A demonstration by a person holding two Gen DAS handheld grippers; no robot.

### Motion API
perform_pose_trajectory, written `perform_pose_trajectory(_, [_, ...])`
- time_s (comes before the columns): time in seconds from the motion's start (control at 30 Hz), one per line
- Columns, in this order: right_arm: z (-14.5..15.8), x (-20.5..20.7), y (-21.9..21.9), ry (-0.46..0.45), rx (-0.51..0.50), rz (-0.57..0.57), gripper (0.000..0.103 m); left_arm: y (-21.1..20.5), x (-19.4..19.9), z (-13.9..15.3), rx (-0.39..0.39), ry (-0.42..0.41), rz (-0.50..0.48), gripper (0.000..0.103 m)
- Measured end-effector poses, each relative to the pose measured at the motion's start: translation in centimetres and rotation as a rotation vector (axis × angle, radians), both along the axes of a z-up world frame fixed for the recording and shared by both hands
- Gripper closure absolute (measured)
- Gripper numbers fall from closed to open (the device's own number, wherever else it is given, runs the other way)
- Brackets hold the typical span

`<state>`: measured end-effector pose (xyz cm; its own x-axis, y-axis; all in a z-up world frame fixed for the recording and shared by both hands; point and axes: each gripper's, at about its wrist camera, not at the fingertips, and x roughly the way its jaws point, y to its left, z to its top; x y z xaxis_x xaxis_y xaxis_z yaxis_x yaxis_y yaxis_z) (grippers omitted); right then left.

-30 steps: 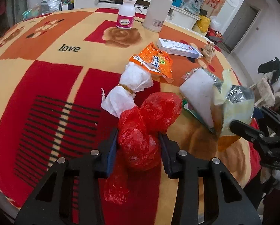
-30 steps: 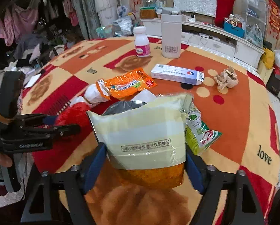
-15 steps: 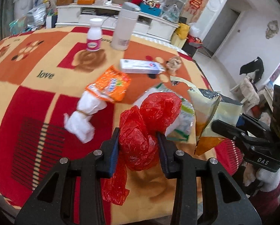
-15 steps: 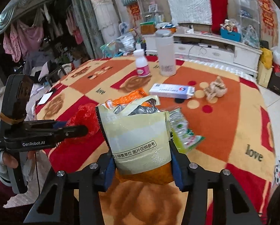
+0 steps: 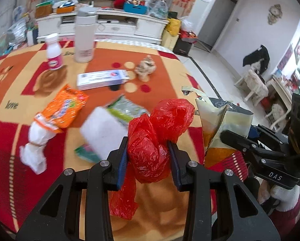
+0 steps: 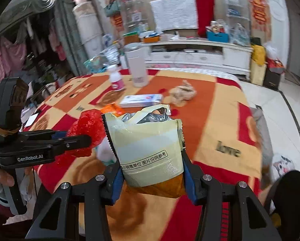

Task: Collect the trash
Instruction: 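Carry the red bag with left tool while right tool carries the snack bag to the bin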

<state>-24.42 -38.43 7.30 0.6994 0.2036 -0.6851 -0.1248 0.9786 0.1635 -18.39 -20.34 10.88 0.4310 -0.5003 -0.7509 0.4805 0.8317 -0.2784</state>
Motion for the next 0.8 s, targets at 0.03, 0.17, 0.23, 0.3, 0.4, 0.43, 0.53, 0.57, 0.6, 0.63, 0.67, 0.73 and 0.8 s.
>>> perform_pose_trajectory(0.03, [-0.1,-0.2,-0.7,0.002,0.002,-0.017,0.054,-0.5,0.0,0.0,0.002,-0.001,-0.008,0.068])
perform_pose_trajectory(0.17, [-0.1,-1.3,-3.6,0.001,0.001,-0.085,0.054,-3.6,-0.1,0.1,0.014,-0.011,-0.055,0.068])
perform_pose_trajectory(0.23, [-0.1,-1.8,-4.8,0.001,-0.002,-0.110,0.054,-4.9,-0.1,0.1,0.015,-0.011,-0.077,0.068])
perform_pose_trajectory(0.3, [-0.1,-2.4,-6.1,0.002,-0.004,-0.137,0.054,-6.0,-0.1,0.1,0.016,-0.014,-0.095,0.068])
perform_pose_trajectory(0.4, [-0.2,-3.2,-8.0,0.010,-0.010,-0.178,0.053,-7.9,-0.3,0.1,0.015,-0.010,-0.123,0.068])
perform_pose_trajectory(0.43, [-0.3,-3.5,-8.6,0.012,-0.010,-0.190,0.053,-8.7,-0.4,0.0,0.016,-0.010,-0.135,0.068])
perform_pose_trajectory(0.53, [-0.5,-4.5,-10.8,0.018,-0.005,-0.239,0.053,-10.6,-0.7,-0.1,0.022,-0.009,-0.164,0.068])
perform_pose_trajectory(0.57, [-0.6,-4.8,-11.5,0.019,-0.002,-0.255,0.053,-11.3,-0.8,-0.2,0.024,-0.008,-0.176,0.068])
perform_pose_trajectory(0.6, [-0.6,-5.1,-12.0,0.020,0.000,-0.267,0.053,-11.8,-1.0,-0.2,0.025,-0.007,-0.184,0.068])
perform_pose_trajectory(0.63, [-0.6,-5.4,-12.6,0.021,0.003,-0.281,0.053,-12.5,-1.1,-0.3,0.025,-0.007,-0.194,0.068])
perform_pose_trajectory(0.67, [-0.7,-5.8,-13.4,0.022,0.006,-0.299,0.053,-13.1,-1.2,-0.3,0.025,-0.006,-0.203,0.068])
perform_pose_trajectory(0.73, [-0.9,-6.4,-14.5,0.026,0.006,-0.325,0.053,-14.3,-1.4,-0.5,0.025,-0.003,-0.221,0.068])
perform_pose_trajectory(0.8, [-1.1,-6.9,-15.4,0.032,0.003,-0.349,0.053,-15.2,-1.6,-0.6,0.022,0.002,-0.235,0.068])
